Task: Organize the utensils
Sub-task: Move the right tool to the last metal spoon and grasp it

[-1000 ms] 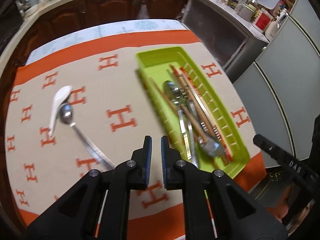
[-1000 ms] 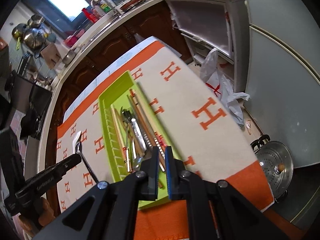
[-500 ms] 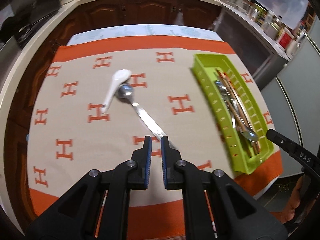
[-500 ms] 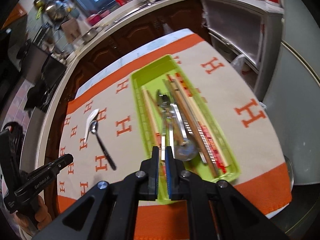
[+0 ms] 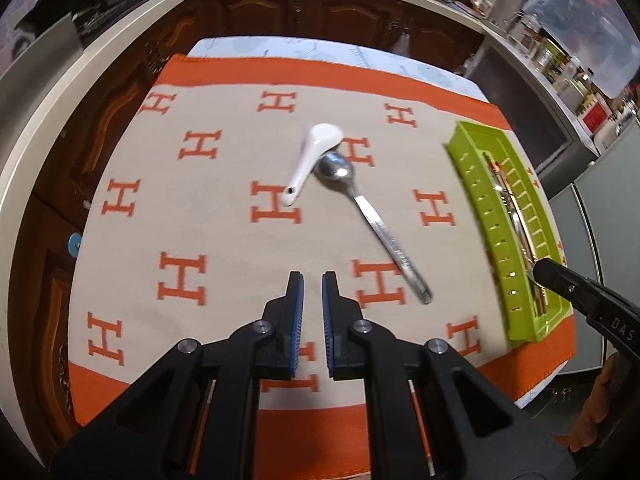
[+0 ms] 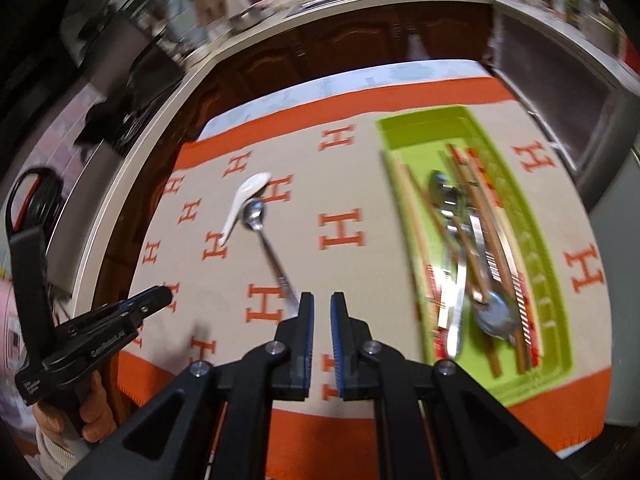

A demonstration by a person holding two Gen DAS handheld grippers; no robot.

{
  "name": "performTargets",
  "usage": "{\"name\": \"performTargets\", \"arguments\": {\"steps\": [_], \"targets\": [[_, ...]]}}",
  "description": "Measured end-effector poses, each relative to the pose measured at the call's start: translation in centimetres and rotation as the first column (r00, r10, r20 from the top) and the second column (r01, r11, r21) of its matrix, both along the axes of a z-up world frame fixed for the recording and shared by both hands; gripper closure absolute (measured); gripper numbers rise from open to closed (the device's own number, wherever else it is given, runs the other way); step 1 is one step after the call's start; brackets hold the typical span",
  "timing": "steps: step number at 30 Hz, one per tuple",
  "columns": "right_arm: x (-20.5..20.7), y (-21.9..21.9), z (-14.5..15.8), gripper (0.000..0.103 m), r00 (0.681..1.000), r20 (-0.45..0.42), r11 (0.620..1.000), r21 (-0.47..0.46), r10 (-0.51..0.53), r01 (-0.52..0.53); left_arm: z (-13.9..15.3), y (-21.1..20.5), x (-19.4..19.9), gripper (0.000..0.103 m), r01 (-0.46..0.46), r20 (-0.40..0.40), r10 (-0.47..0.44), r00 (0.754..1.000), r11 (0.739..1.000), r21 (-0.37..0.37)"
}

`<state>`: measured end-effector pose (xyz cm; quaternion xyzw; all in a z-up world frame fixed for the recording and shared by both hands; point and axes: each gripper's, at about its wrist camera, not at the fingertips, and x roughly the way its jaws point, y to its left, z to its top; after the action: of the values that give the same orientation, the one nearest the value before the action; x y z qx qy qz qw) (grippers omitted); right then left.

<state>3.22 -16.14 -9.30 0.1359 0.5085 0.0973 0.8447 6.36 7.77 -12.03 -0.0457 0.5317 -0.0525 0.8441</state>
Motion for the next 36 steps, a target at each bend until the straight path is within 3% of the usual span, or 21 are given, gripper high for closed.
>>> {"name": "performTargets", "arguments": {"steps": [8,11,22,30,36], "targets": [[4.7,4.9,-1.6,0.094,0.979,-0.073,0.982,0.024,0.191,-0.19,-1.9,3.7,0.1,0.096,-0.062,-0.016,0.062,0.998,0.998,-0.019],[7.0,6.4,-2.6,0.083,0.963,-0.093,0.967,0.045,0.253,-0.249,-2.8,4.9,0.4,0.096,-0.087,-0.03,0.087,0.996,0.996,-0.025],[14.2,9.1,-8.2,0.083,0.904,-0.195,0.925,0.074,0.38,-0.372,-5.0,7.2,2.6,0.096,-0.133,-0.071,0.13,0.989,0.99,-0.041],[15.6,10.7,-9.2,0.083,0.864,-0.131,0.874,0.082,0.486,-0.479,-6.9,7.5,4.0,0.096,-0.142,-0.114,0.135,0.984,0.988,-0.06],[15.9,12.1,-9.1,0.083,0.816,-0.097,0.821,0.048,0.571,-0.569,-7.5,7.3,4.6,0.096,-0.134,-0.12,0.125,0.985,0.989,-0.067]]}}
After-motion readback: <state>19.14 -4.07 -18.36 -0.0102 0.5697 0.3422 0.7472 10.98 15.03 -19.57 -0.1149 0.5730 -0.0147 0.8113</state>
